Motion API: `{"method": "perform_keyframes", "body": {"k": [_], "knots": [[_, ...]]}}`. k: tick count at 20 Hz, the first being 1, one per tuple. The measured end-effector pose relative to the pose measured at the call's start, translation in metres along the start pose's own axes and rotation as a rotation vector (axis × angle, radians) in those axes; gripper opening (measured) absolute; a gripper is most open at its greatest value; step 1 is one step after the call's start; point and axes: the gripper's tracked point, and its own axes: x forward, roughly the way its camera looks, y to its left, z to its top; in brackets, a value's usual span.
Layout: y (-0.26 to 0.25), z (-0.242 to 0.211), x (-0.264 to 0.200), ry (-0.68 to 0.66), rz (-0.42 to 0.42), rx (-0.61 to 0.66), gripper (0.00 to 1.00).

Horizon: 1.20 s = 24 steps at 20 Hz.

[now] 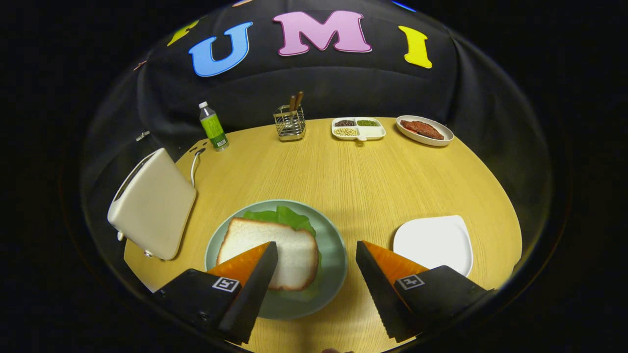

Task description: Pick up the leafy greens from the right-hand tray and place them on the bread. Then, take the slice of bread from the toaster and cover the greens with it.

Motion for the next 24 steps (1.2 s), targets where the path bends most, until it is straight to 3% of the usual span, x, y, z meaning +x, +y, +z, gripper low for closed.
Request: {"method": "perform_keyframes", "body": {"k": [12, 24], "knots": [[-0.011, 0.127, -0.079, -0.264, 0.036, -0.117, 0.99], [0.020, 0.254, -0.190, -0.531, 0.071, -0.190, 0.99]]}}
